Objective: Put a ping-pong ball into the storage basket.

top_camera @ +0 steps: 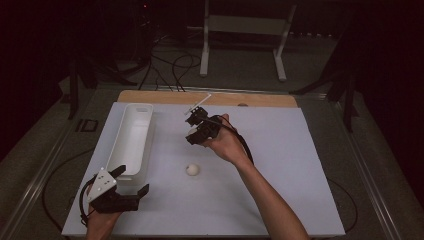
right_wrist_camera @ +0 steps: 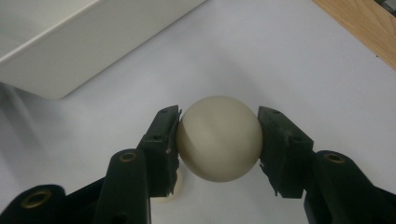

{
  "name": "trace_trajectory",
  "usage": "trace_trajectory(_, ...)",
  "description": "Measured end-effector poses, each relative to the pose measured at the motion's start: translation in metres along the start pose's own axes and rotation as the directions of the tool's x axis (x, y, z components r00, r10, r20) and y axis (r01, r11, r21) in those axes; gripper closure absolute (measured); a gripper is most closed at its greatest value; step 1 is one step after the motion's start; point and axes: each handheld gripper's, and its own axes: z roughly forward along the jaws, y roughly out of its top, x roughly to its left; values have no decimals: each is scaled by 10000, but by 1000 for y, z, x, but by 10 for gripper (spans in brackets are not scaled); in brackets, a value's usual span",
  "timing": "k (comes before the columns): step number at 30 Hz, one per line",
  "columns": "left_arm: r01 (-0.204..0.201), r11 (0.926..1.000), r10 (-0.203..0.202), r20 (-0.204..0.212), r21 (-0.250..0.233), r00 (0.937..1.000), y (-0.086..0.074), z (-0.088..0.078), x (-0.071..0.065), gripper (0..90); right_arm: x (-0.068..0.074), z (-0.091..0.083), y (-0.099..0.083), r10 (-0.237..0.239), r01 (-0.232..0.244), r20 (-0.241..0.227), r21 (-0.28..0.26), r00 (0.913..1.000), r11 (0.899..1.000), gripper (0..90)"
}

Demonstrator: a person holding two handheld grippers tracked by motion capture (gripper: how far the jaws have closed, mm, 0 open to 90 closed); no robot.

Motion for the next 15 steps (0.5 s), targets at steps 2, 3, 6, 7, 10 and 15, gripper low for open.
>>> trace_trajectory(2, 15, 10000, -15, 5, -11, 10000, 0, 0, 0, 0, 1, 0, 1, 36, -36, 1, -7, 10000, 10000, 503)
trace_trajectory(3, 22, 10000, -22, 9, -4, 10000, 0, 0, 0, 0, 1, 0, 1, 38, -38, -6, -18, 10000, 10000, 503)
trace_trajectory(6, 28, 10000, -28, 7, -10, 10000, 0, 0, 0, 0, 1, 0, 3, -18, 18, -35, -42, 10000, 10000, 503)
trace_trajectory(7, 22, 10000, -22, 3, -6, 10000, 0, 0, 0, 0, 2, 0, 3, 13, -13, -29, -59, 10000, 10000, 503)
trace_trajectory(10, 31, 10000, -31, 12, -18, 10000, 0, 0, 0, 0, 3, 0, 5, -72, 71, -48, -51, 10000, 10000, 504)
trace_trajectory(15, 13, 10000, -13, 8, -11, 10000, 0, 0, 0, 0, 4, 1, 7, -52, 52, -59, -27, 10000, 10000, 503)
